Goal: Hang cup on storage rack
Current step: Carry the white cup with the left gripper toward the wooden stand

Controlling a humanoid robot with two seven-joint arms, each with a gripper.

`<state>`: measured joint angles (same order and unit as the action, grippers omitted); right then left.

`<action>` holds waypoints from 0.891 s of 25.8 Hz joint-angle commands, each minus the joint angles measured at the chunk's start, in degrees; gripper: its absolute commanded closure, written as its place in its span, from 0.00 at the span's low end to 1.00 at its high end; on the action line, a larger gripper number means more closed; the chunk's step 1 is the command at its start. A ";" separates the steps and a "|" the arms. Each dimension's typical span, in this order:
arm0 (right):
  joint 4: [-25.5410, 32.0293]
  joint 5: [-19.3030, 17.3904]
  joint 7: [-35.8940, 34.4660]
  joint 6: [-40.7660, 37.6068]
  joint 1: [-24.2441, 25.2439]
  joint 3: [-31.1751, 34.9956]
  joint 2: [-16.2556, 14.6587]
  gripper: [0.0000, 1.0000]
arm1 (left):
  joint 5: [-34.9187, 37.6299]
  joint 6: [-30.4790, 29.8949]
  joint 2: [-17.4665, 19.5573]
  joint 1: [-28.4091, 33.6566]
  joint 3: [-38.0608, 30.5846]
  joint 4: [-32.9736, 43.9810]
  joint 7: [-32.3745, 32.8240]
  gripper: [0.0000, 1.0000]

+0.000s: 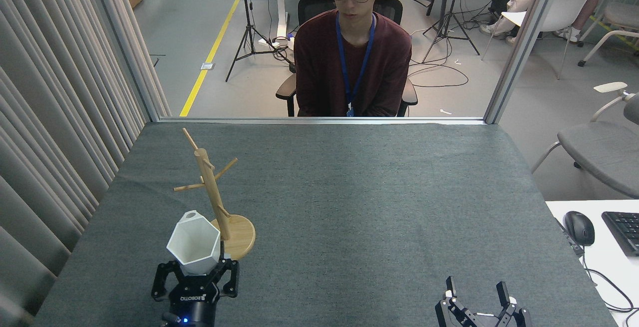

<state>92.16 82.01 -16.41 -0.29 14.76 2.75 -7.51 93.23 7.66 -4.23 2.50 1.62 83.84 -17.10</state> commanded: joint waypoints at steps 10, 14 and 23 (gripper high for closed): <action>-0.13 -0.10 -0.29 0.12 -0.17 -0.03 -0.23 0.01 | 0.73 5.17 1.07 -10.94 -4.52 -9.40 0.13 0.50; -0.22 -0.10 -0.29 0.12 -0.35 -0.03 -0.31 0.01 | 0.73 6.05 1.77 -12.26 -4.52 -11.24 0.05 0.50; -1.89 -0.01 -0.29 0.21 -1.14 -0.11 -0.31 0.01 | 6.35 6.75 4.14 -13.40 -4.25 -13.35 -1.27 0.50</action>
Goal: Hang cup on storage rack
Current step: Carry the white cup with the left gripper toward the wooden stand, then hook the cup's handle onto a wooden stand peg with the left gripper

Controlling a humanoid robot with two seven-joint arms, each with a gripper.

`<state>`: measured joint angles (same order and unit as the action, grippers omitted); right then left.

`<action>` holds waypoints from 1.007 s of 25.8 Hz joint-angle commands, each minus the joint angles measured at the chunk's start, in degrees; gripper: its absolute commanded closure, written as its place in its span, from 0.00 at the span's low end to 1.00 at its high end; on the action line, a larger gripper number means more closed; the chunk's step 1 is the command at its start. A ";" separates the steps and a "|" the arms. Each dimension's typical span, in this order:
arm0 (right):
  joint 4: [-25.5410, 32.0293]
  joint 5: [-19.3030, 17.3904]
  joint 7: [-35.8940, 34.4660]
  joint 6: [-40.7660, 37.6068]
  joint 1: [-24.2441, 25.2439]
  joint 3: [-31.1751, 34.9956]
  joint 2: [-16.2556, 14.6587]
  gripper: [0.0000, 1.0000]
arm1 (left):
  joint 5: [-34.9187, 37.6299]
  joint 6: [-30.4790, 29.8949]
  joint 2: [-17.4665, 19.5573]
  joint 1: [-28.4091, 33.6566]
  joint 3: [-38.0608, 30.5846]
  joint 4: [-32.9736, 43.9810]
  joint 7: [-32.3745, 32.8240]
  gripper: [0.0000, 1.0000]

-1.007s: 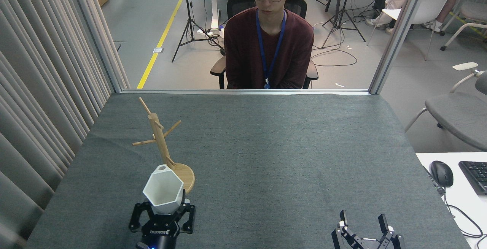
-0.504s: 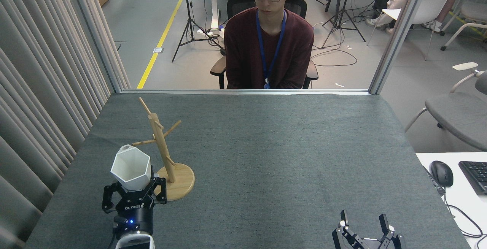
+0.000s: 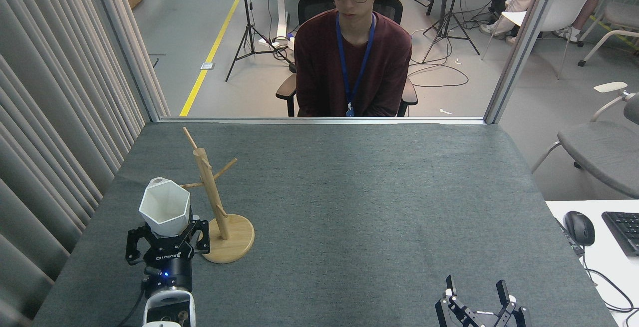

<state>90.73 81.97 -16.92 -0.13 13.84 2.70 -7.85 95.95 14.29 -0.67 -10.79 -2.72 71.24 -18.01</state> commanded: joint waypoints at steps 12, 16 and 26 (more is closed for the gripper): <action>-0.55 -0.05 0.13 0.04 -0.30 0.03 0.38 0.01 | 11.19 0.21 -0.12 -0.55 0.17 -4.10 -0.36 0.47; -0.55 -0.05 0.13 0.04 -0.30 -0.06 0.38 0.01 | 13.29 0.21 -0.12 -0.90 0.17 -4.97 -0.63 0.48; -0.55 -0.05 0.13 0.04 -0.30 -0.06 0.55 0.01 | 18.31 0.38 -0.12 -1.61 0.17 -6.47 -0.80 0.35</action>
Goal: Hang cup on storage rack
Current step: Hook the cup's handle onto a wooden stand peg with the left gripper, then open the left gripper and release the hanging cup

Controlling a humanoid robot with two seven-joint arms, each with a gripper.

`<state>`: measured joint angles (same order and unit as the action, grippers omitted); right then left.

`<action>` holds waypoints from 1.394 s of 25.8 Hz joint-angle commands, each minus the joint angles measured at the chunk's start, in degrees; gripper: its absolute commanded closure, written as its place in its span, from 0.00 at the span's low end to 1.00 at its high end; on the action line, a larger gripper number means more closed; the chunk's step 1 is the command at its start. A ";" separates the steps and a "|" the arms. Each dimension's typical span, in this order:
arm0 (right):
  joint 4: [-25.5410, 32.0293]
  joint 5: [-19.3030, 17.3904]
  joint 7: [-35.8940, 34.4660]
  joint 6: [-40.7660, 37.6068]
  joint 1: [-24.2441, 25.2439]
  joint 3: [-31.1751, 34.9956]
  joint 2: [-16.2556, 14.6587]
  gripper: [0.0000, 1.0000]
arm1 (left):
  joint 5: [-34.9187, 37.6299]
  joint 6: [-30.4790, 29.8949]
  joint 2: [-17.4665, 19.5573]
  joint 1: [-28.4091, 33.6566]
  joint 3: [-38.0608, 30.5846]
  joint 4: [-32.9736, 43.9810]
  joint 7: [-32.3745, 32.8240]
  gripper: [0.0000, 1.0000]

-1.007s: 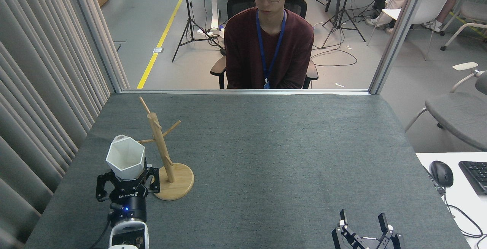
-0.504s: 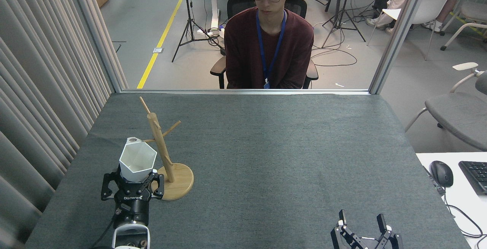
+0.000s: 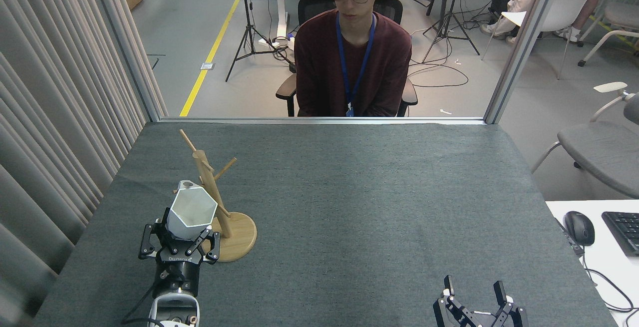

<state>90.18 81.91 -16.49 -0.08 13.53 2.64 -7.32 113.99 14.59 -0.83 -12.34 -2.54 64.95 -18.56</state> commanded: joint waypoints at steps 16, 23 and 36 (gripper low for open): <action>0.00 0.00 -0.38 -0.27 0.00 0.00 0.20 0.01 | -0.17 0.00 -0.66 0.65 0.17 0.09 -2.88 0.01; 0.09 0.00 -0.38 -0.27 0.00 0.00 0.11 0.01 | -5.09 -2.02 -1.81 7.33 -0.09 0.88 -2.97 0.01; 0.88 0.09 -0.47 -0.71 0.44 0.00 -1.03 0.01 | -25.22 -18.72 -0.05 22.10 -0.18 24.08 -1.92 0.01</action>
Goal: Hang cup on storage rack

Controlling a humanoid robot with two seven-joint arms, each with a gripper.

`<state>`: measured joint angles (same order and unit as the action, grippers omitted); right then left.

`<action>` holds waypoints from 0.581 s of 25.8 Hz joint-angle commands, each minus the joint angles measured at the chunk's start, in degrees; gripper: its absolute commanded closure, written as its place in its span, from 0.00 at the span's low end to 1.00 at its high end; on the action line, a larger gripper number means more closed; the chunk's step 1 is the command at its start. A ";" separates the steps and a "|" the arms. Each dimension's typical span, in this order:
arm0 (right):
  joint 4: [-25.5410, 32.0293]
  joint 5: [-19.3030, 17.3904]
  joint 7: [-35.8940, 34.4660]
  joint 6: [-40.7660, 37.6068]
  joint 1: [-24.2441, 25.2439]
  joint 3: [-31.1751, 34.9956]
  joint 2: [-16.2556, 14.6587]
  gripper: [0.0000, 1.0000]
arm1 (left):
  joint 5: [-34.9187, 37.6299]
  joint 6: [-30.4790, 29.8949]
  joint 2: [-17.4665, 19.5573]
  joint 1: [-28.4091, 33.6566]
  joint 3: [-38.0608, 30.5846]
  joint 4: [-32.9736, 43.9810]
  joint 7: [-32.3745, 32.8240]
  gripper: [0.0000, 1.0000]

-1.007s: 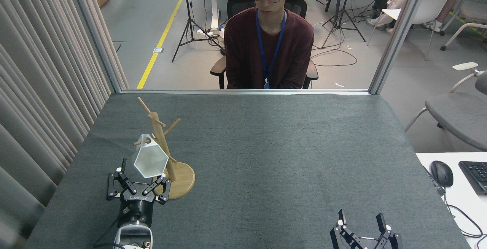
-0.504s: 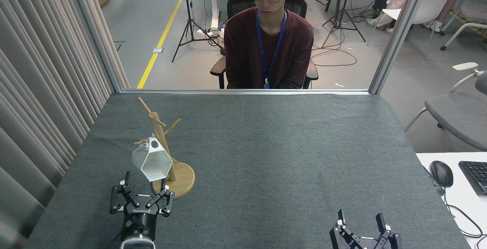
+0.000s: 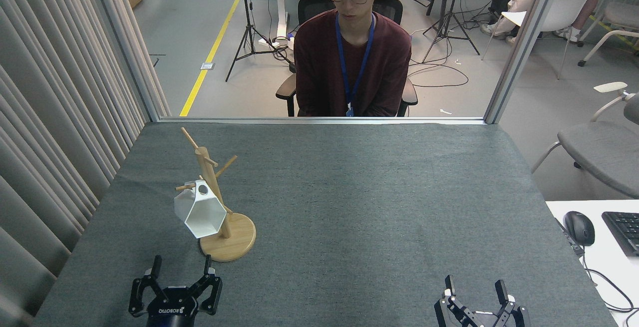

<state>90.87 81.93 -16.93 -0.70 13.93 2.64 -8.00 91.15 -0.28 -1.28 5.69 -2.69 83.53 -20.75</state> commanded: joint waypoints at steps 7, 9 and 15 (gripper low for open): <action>0.54 0.16 -0.12 -2.03 0.40 0.00 -0.61 0.01 | -5.81 -7.90 0.40 8.64 0.50 9.90 0.88 0.01; 1.24 0.16 -0.12 -3.00 0.58 -0.09 -1.41 0.01 | -5.28 -7.72 0.40 8.73 0.67 9.98 4.93 0.01; 1.60 0.16 -0.21 -3.52 0.66 -0.09 -1.76 0.01 | -4.49 -7.20 0.40 8.90 1.37 12.01 12.05 0.01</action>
<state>92.35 82.09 -17.11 -4.05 14.55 2.56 -9.68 86.21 -7.82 -0.88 14.45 -1.55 95.00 -10.77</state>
